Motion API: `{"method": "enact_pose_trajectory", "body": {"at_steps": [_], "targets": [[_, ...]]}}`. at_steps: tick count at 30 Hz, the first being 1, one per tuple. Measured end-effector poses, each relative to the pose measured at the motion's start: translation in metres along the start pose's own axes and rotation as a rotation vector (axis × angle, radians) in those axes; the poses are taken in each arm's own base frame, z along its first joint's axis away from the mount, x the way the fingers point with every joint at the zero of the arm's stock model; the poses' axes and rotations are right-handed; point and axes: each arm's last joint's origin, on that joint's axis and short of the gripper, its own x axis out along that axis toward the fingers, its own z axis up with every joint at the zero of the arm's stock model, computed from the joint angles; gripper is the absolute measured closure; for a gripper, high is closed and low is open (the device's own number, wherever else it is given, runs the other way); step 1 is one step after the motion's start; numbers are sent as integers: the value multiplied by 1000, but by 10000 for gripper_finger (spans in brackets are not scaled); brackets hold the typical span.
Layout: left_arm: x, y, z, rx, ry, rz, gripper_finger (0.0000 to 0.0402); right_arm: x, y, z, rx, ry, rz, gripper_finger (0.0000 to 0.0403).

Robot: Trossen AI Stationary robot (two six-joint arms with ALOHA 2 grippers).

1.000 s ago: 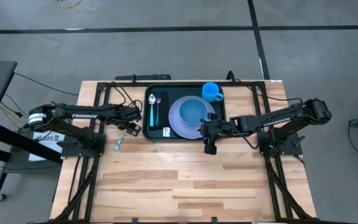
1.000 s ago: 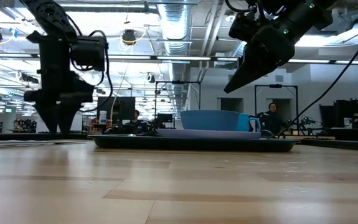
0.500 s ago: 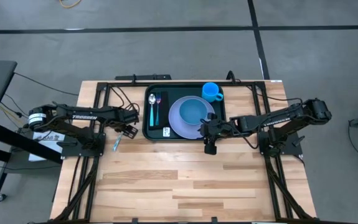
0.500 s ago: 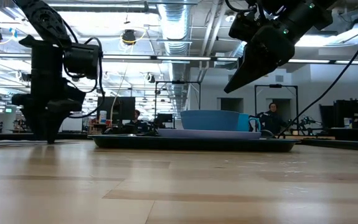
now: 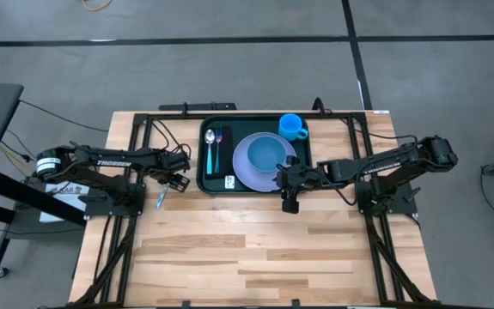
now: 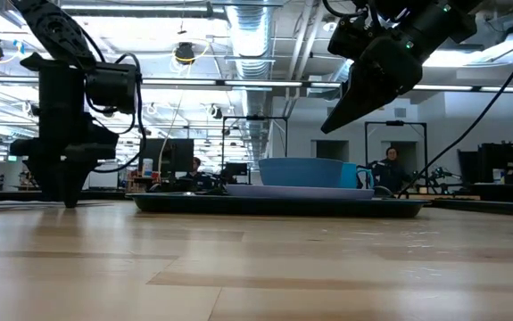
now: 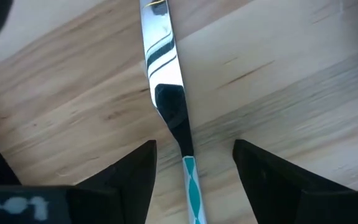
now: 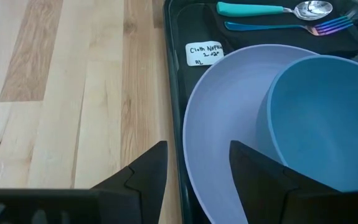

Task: Set up tray
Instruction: Put the white-green table knife on top of the black table napkin to right side of the violet fork

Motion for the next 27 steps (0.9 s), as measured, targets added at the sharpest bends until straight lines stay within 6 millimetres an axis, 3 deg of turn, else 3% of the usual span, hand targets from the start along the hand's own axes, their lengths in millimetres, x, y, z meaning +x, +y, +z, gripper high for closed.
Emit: {"method": "enact_pose_trajectory", "body": {"at_steps": [5,17,27], "targets": [[1,-1,1,-16,-11,-14,222,0,0,0,0,0,0,239],[1,-3,2,-19,-24,-31,386,0,0,0,0,0,0,239],[0,-3,3,-83,-22,-28,396,0,0,0,0,0,0,239]]}}
